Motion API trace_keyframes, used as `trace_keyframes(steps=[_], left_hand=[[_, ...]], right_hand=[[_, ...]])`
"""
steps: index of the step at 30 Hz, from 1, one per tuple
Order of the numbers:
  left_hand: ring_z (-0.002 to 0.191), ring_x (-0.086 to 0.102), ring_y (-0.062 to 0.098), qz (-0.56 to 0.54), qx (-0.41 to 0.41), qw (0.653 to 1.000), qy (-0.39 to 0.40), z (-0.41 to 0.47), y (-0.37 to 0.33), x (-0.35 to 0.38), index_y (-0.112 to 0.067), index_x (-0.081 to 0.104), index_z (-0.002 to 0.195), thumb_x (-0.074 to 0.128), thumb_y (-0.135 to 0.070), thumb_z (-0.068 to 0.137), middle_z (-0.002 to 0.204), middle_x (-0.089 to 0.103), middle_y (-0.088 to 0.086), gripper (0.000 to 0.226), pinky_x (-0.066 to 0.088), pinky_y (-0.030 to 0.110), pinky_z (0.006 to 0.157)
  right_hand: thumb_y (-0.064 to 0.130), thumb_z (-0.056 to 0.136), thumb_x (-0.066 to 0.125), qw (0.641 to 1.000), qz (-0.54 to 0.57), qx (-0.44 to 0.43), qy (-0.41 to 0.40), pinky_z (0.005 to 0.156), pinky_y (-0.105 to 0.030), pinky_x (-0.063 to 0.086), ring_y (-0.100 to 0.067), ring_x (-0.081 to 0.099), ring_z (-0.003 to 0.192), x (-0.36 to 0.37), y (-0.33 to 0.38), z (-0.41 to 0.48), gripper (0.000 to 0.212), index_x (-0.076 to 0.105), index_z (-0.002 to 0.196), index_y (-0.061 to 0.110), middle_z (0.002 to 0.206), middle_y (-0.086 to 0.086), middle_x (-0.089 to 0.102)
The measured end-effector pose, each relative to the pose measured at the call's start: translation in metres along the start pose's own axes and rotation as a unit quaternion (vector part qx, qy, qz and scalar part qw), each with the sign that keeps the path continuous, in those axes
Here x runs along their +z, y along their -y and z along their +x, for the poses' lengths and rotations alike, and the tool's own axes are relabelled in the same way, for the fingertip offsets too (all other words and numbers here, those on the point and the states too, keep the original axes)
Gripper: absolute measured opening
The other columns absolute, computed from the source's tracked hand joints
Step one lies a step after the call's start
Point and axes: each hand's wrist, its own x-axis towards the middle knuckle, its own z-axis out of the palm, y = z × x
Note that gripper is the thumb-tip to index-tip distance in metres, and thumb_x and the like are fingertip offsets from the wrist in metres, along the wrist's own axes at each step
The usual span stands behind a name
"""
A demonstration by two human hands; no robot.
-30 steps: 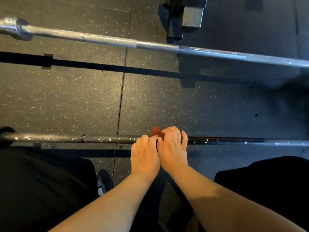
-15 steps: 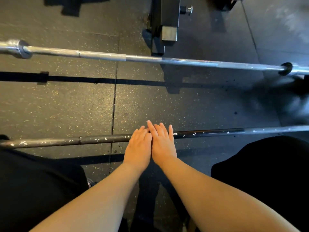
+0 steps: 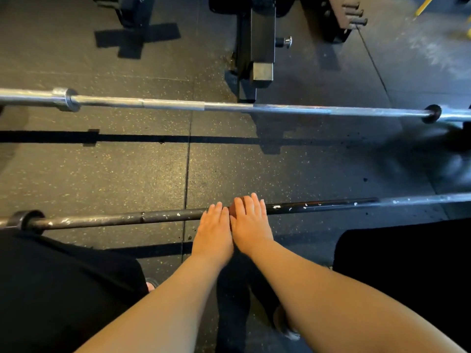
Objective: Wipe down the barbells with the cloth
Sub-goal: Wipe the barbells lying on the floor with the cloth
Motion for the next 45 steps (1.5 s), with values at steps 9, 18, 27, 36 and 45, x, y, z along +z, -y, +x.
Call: trace_keyframes(steps=[9, 18, 27, 36, 45], left_hand=[[0.157, -0.011, 0.021, 0.049, 0.058, 0.997, -0.028, 0.012, -0.011, -0.002, -0.011, 0.003, 0.162, 0.036, -0.019, 0.107, 0.171, -0.006, 0.007, 0.066, -0.007, 0.035, 0.127], [0.157, -0.006, 0.022, 0.092, 0.111, 0.989, -0.04, 0.016, 0.009, 0.008, -0.009, 0.0, 0.161, 0.035, -0.013, 0.102, 0.165, -0.015, 0.003, 0.069, -0.011, 0.032, 0.125], [0.152, 0.025, 0.023, 0.136, 0.105, 0.985, 0.029, 0.033, 0.014, 0.029, -0.003, 0.056, 0.134, 0.048, -0.021, 0.075, 0.143, 0.057, 0.012, 0.062, 0.009, 0.032, 0.118], [0.144, 0.039, 0.028, 0.139, 0.083, 0.987, -0.015, 0.024, 0.021, 0.035, 0.001, 0.053, 0.143, 0.075, -0.016, 0.081, 0.152, 0.049, 0.017, 0.068, -0.002, 0.031, 0.121], [0.155, -0.018, 0.02, 0.094, 0.054, 0.994, -0.002, 0.012, 0.002, 0.005, -0.009, -0.006, 0.162, 0.034, -0.019, 0.107, 0.169, -0.016, 0.006, 0.068, -0.01, 0.036, 0.126]], right_hand=[[0.038, 0.109, 0.03, 0.997, 0.026, 0.07, -0.018, 0.125, -0.05, -0.005, -0.033, -0.001, 0.157, -0.011, -0.013, 0.003, 0.058, 0.016, 0.161, 0.014, 0.167, -0.012, 0.015], [0.044, 0.103, 0.007, 0.998, -0.018, 0.011, -0.061, 0.124, -0.049, 0.002, -0.031, 0.029, 0.152, 0.0, -0.039, 0.007, 0.065, 0.044, 0.148, 0.016, 0.153, -0.01, 0.047], [0.044, 0.106, 0.014, 0.998, -0.027, -0.044, -0.03, 0.122, -0.047, -0.006, -0.031, 0.029, 0.152, 0.005, -0.047, 0.008, 0.06, 0.043, 0.15, 0.015, 0.153, -0.011, 0.047], [0.038, 0.109, 0.016, 1.0, 0.003, -0.012, 0.013, 0.119, -0.045, -0.02, -0.034, -0.005, 0.157, -0.003, -0.013, 0.002, 0.057, 0.019, 0.159, 0.011, 0.166, -0.016, 0.017], [0.037, 0.108, 0.017, 0.993, 0.007, 0.112, -0.047, 0.123, -0.048, -0.008, -0.035, 0.009, 0.156, 0.003, -0.029, -0.001, 0.056, 0.033, 0.155, 0.012, 0.163, -0.014, 0.029]])
